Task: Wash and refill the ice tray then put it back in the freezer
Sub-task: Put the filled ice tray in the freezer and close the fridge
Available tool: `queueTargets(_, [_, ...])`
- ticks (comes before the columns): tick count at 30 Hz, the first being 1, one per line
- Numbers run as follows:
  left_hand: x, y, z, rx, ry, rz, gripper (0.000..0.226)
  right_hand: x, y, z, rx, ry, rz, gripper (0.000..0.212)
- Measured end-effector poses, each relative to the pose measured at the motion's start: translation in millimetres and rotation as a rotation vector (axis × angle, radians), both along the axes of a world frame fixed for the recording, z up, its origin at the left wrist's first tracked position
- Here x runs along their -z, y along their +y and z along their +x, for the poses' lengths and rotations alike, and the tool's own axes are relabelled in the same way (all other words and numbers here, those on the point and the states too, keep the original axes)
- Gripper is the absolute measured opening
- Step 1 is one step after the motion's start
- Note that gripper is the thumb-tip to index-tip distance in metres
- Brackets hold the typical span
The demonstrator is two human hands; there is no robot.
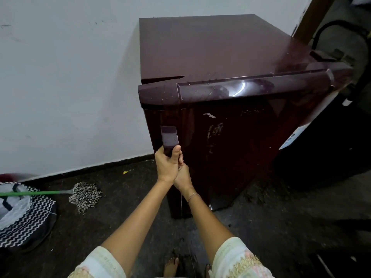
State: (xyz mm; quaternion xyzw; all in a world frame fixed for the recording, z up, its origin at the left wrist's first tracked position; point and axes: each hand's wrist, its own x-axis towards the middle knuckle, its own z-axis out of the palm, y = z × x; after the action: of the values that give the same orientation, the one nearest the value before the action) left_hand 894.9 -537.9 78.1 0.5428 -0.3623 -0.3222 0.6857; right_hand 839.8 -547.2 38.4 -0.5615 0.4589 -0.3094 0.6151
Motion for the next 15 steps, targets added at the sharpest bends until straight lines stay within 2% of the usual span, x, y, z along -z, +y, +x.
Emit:
queueTargets(2, [1.7, 1.1, -0.8, -0.03, -0.06, 0.001, 0.073, 0.9, 4.5, -0.8, 0.019, 0.02, -0.016, 0.002])
queueTargets(6, [0.7, 5.3, -3.7, -0.089, -0.165, 0.018, 0.061, -0.7, 14.7, -5.1, 0.054, 0.054, -0.068, 0.009])
queueTargets(10, [-1.5, 18.2, -11.9, -0.162, -0.303, 0.01, 0.072, 2.5, 31.0, -10.8, 0.094, 0.051, -0.101, 0.022])
queueTargets(13, [6.7, 27.1, -24.2, -0.197, -0.355, 0.068, 0.052, 1.8, 40.0, -15.8, 0.138, 0.062, -0.134, 0.019])
queueTargets(15, [8.8, 32.5, -34.0, -0.253, -0.375, 0.128, 0.051, 1.8, 43.2, -20.6, 0.167, 0.105, -0.199, 0.018])
